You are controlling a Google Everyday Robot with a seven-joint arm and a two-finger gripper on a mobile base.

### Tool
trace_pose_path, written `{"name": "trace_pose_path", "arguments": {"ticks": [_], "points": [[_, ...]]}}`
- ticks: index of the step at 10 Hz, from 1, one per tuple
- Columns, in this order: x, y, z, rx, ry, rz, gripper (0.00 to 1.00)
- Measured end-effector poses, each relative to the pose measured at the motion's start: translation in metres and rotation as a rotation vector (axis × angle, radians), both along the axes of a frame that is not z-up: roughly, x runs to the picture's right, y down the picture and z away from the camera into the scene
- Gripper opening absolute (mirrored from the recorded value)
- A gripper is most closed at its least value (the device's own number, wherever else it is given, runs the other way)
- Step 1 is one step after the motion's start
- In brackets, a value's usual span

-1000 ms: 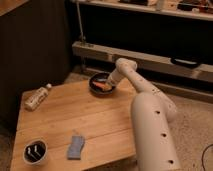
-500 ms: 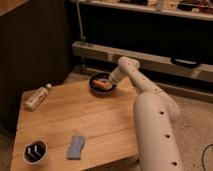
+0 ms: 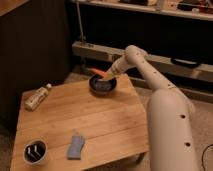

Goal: Place the pepper on the white sponge

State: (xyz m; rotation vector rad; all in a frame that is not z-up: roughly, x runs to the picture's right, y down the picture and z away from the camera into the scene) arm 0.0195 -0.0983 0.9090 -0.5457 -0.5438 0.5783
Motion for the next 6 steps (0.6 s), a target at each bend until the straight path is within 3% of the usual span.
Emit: {"name": "trace_pose_path", "arguments": {"ticks": [2, 6], "points": [[-0.003, 0.008, -0.044, -0.019, -0.072, -0.032, 0.0], [0.031, 0.088, -0.157, -0.139, -0.211, -0.106, 0.0]]}}
